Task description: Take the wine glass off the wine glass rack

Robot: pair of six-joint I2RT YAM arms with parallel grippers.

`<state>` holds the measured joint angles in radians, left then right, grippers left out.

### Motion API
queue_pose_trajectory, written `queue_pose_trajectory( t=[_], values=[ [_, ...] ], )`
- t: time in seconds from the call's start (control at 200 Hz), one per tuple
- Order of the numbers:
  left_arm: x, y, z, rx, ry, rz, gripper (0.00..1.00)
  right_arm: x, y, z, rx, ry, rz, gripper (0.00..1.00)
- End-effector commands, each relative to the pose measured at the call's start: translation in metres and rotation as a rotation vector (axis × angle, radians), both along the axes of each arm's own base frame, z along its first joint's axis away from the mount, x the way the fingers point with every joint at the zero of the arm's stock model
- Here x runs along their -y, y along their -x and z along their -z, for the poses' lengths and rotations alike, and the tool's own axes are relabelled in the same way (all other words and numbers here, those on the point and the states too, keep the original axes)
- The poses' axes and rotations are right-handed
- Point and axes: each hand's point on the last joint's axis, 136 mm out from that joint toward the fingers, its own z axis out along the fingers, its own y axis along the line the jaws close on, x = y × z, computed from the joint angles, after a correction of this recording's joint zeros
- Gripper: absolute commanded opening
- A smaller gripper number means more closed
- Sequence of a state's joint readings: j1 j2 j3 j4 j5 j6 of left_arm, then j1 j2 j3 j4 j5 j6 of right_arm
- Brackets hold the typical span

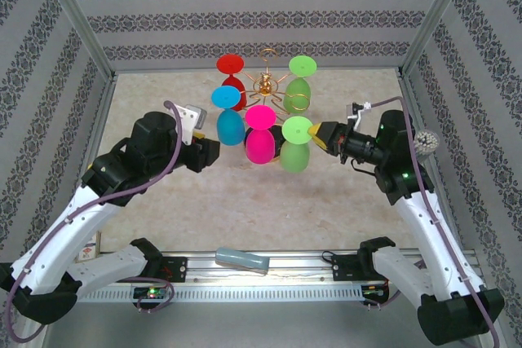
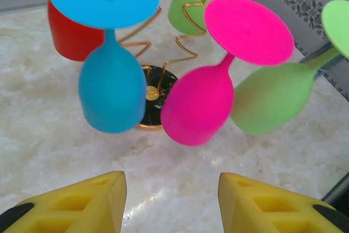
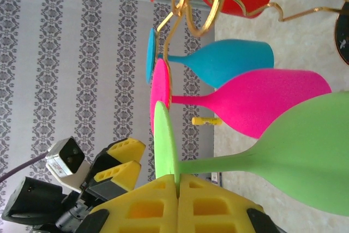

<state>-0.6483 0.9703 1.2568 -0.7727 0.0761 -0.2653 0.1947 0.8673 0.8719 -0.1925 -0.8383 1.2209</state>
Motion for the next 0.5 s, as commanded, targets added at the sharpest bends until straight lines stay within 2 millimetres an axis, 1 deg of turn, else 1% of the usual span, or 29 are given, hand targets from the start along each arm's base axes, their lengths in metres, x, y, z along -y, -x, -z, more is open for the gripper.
queue_pose_trajectory(
  t=[0.0, 0.14, 0.29, 0.405, 0.495],
  values=[
    [-0.006, 0.018, 0.000, -0.033, -0.013, -0.017, 0.48, -0.004, 0.011, 0.008, 0.014, 0.017, -0.031, 0.00],
    [0.003, 0.033, 0.014, -0.097, -0.002, 0.008, 0.47, -0.004, 0.020, 0.013, 0.044, 0.046, -0.034, 0.00],
    [0.010, 0.045, 0.024, -0.129, 0.008, 0.021, 0.45, -0.006, 0.031, 0.027, 0.067, 0.085, -0.049, 0.00],
    [0.018, 0.054, 0.032, -0.176, 0.029, 0.036, 0.46, -0.017, 0.044, 0.037, 0.089, 0.116, -0.099, 0.00],
    [0.020, 0.060, 0.041, -0.219, 0.052, 0.023, 0.46, -0.025, 0.053, 0.042, 0.127, 0.152, -0.122, 0.00]
  ],
)
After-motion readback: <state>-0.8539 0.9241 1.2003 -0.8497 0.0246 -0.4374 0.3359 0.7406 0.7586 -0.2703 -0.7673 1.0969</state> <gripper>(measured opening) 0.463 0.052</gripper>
